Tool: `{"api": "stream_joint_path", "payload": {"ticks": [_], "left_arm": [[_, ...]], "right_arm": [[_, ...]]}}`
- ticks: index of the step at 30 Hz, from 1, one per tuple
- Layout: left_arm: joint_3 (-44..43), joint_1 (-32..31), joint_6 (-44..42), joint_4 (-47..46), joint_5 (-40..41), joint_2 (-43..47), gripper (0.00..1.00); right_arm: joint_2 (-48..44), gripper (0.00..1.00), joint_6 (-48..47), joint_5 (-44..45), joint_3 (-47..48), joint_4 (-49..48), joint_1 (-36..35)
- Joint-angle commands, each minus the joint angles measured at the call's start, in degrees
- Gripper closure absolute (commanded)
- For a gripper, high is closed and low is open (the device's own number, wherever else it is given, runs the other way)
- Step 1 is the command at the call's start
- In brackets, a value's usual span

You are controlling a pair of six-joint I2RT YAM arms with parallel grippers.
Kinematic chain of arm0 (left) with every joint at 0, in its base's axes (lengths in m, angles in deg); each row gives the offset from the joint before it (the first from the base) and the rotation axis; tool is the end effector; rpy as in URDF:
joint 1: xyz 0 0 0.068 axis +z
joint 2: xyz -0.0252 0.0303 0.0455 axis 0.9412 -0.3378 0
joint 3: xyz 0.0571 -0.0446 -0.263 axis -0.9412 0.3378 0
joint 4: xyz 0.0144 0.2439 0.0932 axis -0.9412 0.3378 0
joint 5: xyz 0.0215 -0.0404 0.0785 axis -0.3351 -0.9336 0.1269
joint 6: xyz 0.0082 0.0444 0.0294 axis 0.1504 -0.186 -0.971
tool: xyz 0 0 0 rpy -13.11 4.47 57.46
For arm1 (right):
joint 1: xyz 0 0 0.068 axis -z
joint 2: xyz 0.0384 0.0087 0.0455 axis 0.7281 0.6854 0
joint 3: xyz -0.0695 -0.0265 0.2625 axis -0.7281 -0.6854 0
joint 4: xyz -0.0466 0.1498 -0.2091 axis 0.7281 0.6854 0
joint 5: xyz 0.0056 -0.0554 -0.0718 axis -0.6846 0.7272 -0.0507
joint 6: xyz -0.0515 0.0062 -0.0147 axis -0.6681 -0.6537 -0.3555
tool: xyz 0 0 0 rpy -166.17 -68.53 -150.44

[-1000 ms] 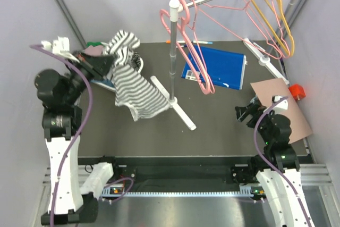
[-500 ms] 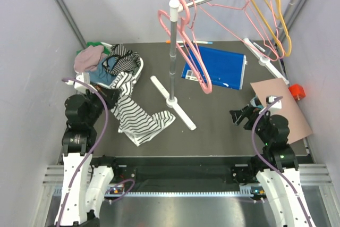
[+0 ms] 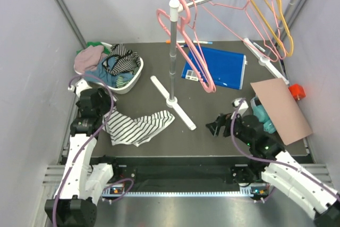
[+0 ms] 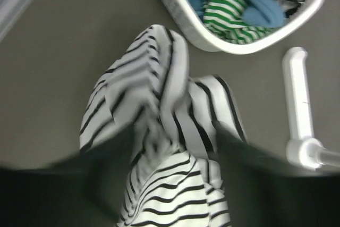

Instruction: Place the tank top on the hanger

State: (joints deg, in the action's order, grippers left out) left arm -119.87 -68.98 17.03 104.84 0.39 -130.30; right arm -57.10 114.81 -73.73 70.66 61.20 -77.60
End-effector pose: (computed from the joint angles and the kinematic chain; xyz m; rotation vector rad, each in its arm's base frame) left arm 0.1730 0.0115 0.2916 -0.6927 2.0096 -0.0697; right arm 0.1173 0.0734 0.2104 -0.1219 1.9987 0.7421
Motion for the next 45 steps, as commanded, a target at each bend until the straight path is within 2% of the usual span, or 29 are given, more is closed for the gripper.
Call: {"api": "stream_joint_path", "payload": {"ticks": [1, 2, 3, 5, 9, 10, 12, 13, 16, 24, 29, 38, 45], "left_arm": [[-0.8, -0.2, -0.6, 2.6, 9.9, 2.1, 0.06], [-0.8, -0.3, -0.8, 2.5, 10.0, 2.4, 0.02], [-1.0, -0.4, -1.1, 2.4, 11.4, 2.7, 0.01], [-1.6, -1.0, -1.6, 2.2, 11.5, 2.8, 0.01], [-0.2, -7.7, -0.4, -1.5, 11.5, -0.6, 0.01], [-0.1, -12.4, 0.1, -2.3, 14.4, -4.1, 0.01], [-0.6, -18.6, 1.7, -3.3, 17.0, -8.0, 0.01], [-1.0, -19.6, 2.5, -3.1, 17.1, -11.3, 0.01], [-0.4, -20.5, 5.5, -5.0, 14.5, -12.9, 0.01], [9.1, -20.4, 6.4, -6.5, 17.9, -4.8, 0.01], [12.2, -19.9, 7.4, -9.6, 15.9, -4.8, 0.01], [11.7, -17.2, 6.2, -16.8, 12.7, -11.5, 0.01], [12.6, -13.9, 4.3, -21.2, 9.4, -16.6, 0.05]], "right_arm": [[4.3, 0.09, 2.5, 13.8, -2.5, -10.5, -14.4], [5.3, 0.09, 3.4, 18.1, -3.1, -13.5, -17.0], [5.6, 0.09, 4.9, 19.7, -3.7, -14.8, -21.8], [6.9, 0.09, 5.9, 23.2, -4.7, -18.2, -25.7], [12.0, 0.10, 4.6, 28.5, -3.3, -22.6, -35.7], [13.7, 0.10, 4.1, 29.9, -1.7, -23.5, -37.3], [19.9, 0.10, 2.8, 32.8, 0.3, -25.7, -41.5], [22.2, 0.10, 2.3, 33.3, 2.6, -26.4, -42.7], [31.6, 0.10, 0.4, 34.0, 8.4, -28.3, -45.6], [51.6, 0.10, -7.0, 35.0, 23.5, -29.7, -46.1], [61.9, 0.10, -8.3, 33.8, 32.5, -28.1, -42.8], [68.8, 0.11, -7.4, 24.4, 37.0, -28.4, -35.0], [73.8, 0.13, -6.9, 21.8, 38.5, -28.4, -31.1]]}}
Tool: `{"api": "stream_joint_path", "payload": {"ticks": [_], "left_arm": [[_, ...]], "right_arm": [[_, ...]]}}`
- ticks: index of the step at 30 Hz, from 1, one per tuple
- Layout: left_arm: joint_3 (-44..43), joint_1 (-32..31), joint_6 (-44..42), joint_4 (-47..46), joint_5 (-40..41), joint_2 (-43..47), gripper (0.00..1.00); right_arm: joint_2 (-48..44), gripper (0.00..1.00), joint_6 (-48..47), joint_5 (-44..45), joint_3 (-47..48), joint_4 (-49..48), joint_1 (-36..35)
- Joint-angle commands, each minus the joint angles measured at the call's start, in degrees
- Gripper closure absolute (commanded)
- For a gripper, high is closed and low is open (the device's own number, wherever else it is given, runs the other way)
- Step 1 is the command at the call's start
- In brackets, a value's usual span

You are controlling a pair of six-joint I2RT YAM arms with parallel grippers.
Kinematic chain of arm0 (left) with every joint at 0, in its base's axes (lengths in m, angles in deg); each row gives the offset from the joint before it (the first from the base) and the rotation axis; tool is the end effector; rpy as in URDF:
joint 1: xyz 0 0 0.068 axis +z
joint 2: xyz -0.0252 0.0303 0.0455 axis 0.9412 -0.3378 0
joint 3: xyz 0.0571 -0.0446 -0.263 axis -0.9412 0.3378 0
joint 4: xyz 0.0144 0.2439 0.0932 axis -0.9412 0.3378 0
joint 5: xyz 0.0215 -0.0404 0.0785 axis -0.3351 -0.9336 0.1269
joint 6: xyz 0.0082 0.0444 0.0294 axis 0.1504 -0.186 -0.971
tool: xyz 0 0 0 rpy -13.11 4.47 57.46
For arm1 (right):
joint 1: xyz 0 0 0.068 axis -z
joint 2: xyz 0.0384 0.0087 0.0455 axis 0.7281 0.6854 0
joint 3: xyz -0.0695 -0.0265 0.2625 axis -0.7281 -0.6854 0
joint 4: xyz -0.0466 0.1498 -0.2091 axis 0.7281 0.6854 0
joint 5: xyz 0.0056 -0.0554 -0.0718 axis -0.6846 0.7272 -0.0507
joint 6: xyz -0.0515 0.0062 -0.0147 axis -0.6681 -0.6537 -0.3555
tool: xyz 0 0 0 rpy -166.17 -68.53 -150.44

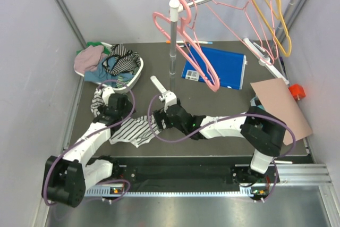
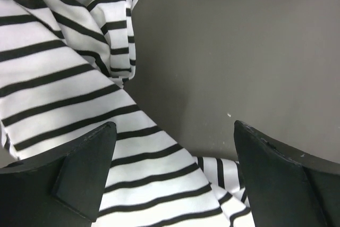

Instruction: Place the tank top on the hanger

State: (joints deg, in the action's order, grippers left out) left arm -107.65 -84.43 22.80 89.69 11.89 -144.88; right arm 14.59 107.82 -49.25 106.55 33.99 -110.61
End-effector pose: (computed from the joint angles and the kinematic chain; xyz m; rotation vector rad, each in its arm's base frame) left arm 0.2039 -0.0366 0.1998 -0.6198 2.1771 0.0260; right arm 0.1721 0.3236 0.1886 -0.5770 2.0105 0.5463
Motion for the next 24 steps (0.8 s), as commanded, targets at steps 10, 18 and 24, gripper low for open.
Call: {"api": "stream_joint_path", "payload": {"ticks": [10, 18, 24], "left_arm": [[1.7, 4.5, -3.4, -10.7, -7.6, -6.0, 0.22], [1.9, 4.9, -4.9, -12.7, -13.7, -7.5, 0.65], [3.0, 4.9, -5.2, -13.9, -17.3, -7.0, 1.00]], "right_arm": [[8.8, 0.14, -0.5, -1.9, 6.8, 0.4, 4.0], [9.8, 0.47, -0.1, -3.2, 6.4, 1.1, 4.9], [7.3, 0.95, 0.7, -4.3, 3.7, 0.8, 4.9]]}}
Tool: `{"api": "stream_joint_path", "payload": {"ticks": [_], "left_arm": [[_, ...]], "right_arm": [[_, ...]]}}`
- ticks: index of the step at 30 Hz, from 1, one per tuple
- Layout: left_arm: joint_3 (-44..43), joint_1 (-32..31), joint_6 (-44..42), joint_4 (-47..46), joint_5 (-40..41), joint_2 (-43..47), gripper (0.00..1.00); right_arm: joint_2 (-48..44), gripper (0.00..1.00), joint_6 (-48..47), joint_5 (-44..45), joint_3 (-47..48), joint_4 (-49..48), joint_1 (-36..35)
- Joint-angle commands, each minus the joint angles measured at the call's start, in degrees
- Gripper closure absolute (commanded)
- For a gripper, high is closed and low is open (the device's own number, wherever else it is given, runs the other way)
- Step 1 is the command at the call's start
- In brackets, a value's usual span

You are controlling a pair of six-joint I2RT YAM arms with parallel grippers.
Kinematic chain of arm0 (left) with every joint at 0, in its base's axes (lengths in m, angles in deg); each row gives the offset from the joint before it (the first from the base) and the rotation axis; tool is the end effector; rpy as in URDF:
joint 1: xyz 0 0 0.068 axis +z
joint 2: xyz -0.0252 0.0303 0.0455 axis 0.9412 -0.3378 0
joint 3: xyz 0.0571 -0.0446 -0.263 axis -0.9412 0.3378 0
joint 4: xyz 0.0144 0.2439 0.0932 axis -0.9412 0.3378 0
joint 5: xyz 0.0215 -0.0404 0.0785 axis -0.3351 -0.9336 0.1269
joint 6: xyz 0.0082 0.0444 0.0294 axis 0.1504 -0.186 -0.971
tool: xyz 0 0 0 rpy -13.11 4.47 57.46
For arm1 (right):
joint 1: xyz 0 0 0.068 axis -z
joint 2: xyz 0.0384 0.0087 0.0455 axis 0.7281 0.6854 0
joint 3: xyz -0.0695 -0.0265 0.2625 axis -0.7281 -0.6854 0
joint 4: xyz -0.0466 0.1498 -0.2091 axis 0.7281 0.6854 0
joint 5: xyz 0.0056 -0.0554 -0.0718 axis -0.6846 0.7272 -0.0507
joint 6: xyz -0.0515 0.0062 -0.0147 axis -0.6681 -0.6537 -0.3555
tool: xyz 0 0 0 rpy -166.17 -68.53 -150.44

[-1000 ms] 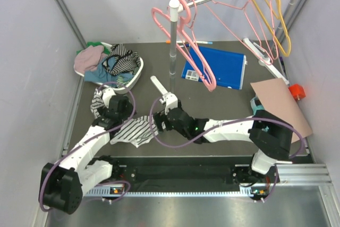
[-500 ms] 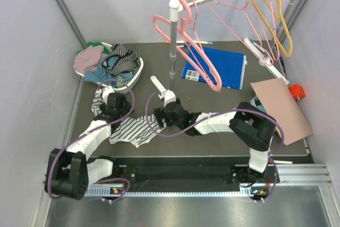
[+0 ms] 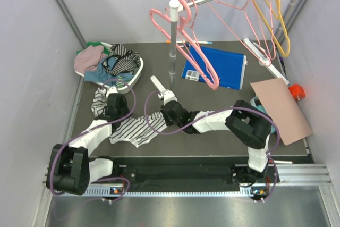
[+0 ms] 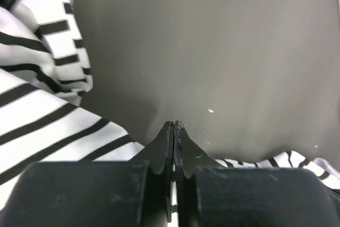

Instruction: Place the tank top on the hanger

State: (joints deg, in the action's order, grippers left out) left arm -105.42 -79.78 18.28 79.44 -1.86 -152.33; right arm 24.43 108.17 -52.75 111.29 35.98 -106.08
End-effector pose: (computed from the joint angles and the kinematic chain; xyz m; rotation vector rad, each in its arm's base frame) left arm 0.2230 -0.0311 0.1742 -0.5238 2.2638 -0.1578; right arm 0.2080 0.3312 0.1481 -0.5833 2.1352 0.4739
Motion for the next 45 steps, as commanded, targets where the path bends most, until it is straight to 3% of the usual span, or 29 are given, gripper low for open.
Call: {"api": "stream_joint_path", "payload": {"ticks": [1, 5, 6, 8, 9, 12, 15, 28, 35, 38, 42, 43, 45], "left_arm": [[0.8, 0.3, -0.6, -3.5, -4.4, 0.6, 1.00], [-0.3, 0.2, -0.4, -0.1, -6.2, 2.5, 1.00], [-0.6, 0.2, -0.3, 2.1, -5.8, 3.4, 0.94], [-1.5, 0.2, -0.2, 4.7, -4.7, 6.5, 0.71], [-1.8, 0.2, -0.2, 6.8, -3.5, 8.0, 0.47], [-2.8, 0.2, -0.1, 11.4, 0.9, 12.9, 0.23], [-1.9, 0.2, 1.6, 12.8, 3.9, 16.1, 0.17], [-1.3, 0.2, 6.6, 17.9, 15.5, 16.4, 0.15], [-1.7, 0.2, 6.8, 16.0, 14.9, 13.0, 0.16], [-0.4, 0.2, 7.0, 11.5, 11.0, 11.5, 0.21], [2.6, 0.2, 7.5, 3.6, 4.8, 8.6, 0.48], [2.8, 0.2, 7.6, 0.7, 2.5, 7.9, 0.70], [2.8, 0.2, 7.5, -2.4, 0.4, 6.5, 0.95]], "right_arm": [[-3.6, 0.99, 0.7, -1.0, -1.6, -1.0, 0.4], [-6.9, 1.00, 2.0, -1.0, -4.5, 0.2, 0.1], [-7.7, 1.00, 2.4, -0.8, -5.9, 0.9, 0.0], [-9.9, 1.00, 3.6, -0.1, -8.0, 1.3, -0.1], [-11.1, 1.00, 3.8, 0.2, -8.6, 1.8, -0.2], [-12.9, 1.00, 5.5, 1.8, -10.4, 3.1, -0.8], [-14.0, 1.00, 7.2, 3.2, -11.7, 4.4, -1.3], [-20.5, 1.00, 10.8, 5.9, -17.0, 6.8, -2.8], [-23.4, 1.00, 11.4, 6.2, -18.4, 7.6, -2.9], [-24.6, 1.00, 11.6, 6.3, -18.8, 8.0, -3.2], [-26.4, 1.00, 11.8, 6.5, -19.2, 9.1, -3.5], [-26.9, 1.00, 11.8, 6.5, -19.4, 9.4, -3.5], [-28.2, 1.00, 12.1, 6.9, -19.7, 10.3, -3.7]]}}
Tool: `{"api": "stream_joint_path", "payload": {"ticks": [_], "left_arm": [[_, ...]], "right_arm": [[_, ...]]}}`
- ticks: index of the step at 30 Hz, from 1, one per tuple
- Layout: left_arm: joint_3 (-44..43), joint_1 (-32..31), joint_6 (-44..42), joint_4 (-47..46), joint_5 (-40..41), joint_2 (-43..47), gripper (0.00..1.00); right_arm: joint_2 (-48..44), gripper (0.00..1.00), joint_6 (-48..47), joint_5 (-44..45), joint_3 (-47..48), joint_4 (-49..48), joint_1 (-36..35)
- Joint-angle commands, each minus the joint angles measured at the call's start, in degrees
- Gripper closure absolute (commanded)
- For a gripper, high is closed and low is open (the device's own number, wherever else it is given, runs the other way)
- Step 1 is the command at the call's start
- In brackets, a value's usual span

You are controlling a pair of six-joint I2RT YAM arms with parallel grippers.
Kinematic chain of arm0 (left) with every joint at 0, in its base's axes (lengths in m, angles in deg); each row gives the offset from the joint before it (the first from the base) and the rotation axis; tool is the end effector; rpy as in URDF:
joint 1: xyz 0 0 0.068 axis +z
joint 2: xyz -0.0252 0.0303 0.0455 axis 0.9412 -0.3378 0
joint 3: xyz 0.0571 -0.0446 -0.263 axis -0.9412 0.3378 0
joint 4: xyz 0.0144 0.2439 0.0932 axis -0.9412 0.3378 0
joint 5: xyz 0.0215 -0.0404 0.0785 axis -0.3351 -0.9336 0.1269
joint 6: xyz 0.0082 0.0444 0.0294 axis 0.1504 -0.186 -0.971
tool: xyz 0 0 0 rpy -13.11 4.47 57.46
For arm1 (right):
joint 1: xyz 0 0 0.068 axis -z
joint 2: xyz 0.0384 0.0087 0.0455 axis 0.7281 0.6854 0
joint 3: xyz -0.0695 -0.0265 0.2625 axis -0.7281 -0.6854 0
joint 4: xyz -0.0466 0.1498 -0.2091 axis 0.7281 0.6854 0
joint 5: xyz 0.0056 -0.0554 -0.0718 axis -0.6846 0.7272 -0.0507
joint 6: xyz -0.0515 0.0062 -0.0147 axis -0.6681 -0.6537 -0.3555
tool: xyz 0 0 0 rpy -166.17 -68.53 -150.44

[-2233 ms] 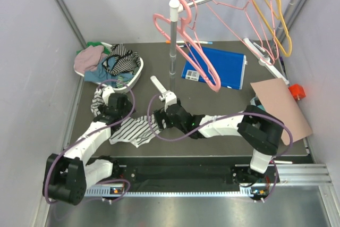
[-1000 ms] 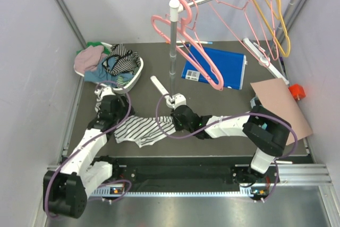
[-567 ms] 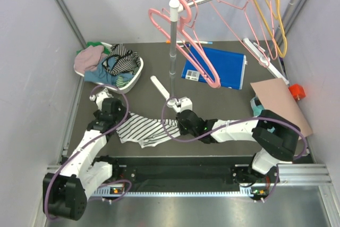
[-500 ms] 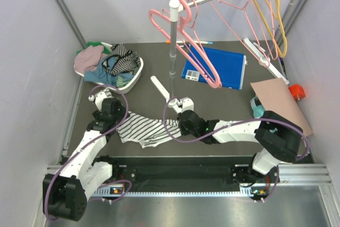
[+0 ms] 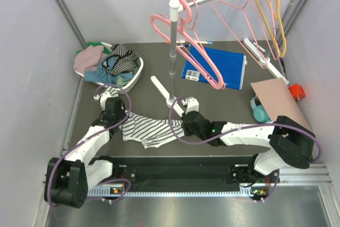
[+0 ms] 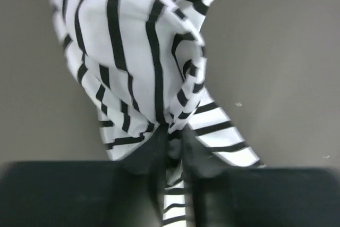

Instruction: Place the tank top on the hanger

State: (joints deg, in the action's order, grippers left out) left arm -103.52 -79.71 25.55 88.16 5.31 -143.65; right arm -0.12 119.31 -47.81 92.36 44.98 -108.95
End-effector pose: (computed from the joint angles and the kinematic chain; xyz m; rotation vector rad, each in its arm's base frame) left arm 0.1963 -0.0220 0.1818 -0.7210 2.2085 -0.0669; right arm 0.1460 0.2493 0.1758 -0.4006 2.2137 0.4814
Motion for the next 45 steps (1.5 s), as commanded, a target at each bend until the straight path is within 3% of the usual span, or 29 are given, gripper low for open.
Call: {"api": "stream_joint_path", "payload": {"ticks": [1, 8, 12, 17, 21, 24, 25, 26, 28, 33, 39, 45], "left_arm": [[0.4, 0.1, 0.3, -12.2, -7.5, -3.4, 1.00], [-9.3, 0.1, -0.6, -19.5, -23.8, -10.2, 1.00], [-13.8, 0.1, -1.0, -25.0, -28.5, -12.9, 1.00], [-14.7, 0.1, -3.7, -27.4, -26.4, -16.4, 1.00], [-17.0, 0.1, -5.6, -23.1, -26.2, -21.3, 0.98], [-17.4, 0.1, -6.9, -20.6, -26.8, -20.4, 0.42], [-17.2, 0.1, -7.1, -20.1, -26.8, -19.6, 0.32], [-17.1, 0.1, -7.3, -18.7, -25.6, -18.4, 0.11], [-16.9, 0.0, -8.1, -16.6, -24.2, -14.3, 0.01], [-14.4, -0.7, -9.1, -8.3, -20.0, -1.4, 0.01], [-10.9, -0.7, -7.8, 2.2, -13.4, 12.8, 0.01], [-11.2, -0.7, -6.2, 8.0, -14.9, 21.1, 0.01]], "right_arm": [[-4.3, 1.00, 1.0, 2.3, -1.1, 1.5, -0.8], [-10.0, 1.00, 2.0, 4.6, -1.4, 5.5, -1.8], [-12.7, 1.00, 3.6, 5.9, -1.9, 7.8, -3.5], [-10.5, 1.00, 6.0, 7.5, -1.9, 6.6, -7.2], [-6.2, 0.98, 7.2, 6.9, -0.8, 4.7, -8.9], [-5.6, 0.81, 6.8, 5.9, -0.1, 3.9, -9.1], [-5.9, 0.59, 6.6, 5.5, 0.0, 3.9, -9.1], [-6.6, 0.47, 6.0, 5.4, 0.0, 3.9, -9.2], [-8.0, 0.26, 4.9, 5.3, 0.0, 4.1, -9.2], [-15.5, 0.15, -2.1, 3.5, -1.8, 4.6, -10.9], [-29.0, 0.14, -9.2, 0.5, -1.1, 13.1, -16.2], [-41.7, 0.14, -11.7, -2.2, 6.3, 23.6, -23.6]]}}
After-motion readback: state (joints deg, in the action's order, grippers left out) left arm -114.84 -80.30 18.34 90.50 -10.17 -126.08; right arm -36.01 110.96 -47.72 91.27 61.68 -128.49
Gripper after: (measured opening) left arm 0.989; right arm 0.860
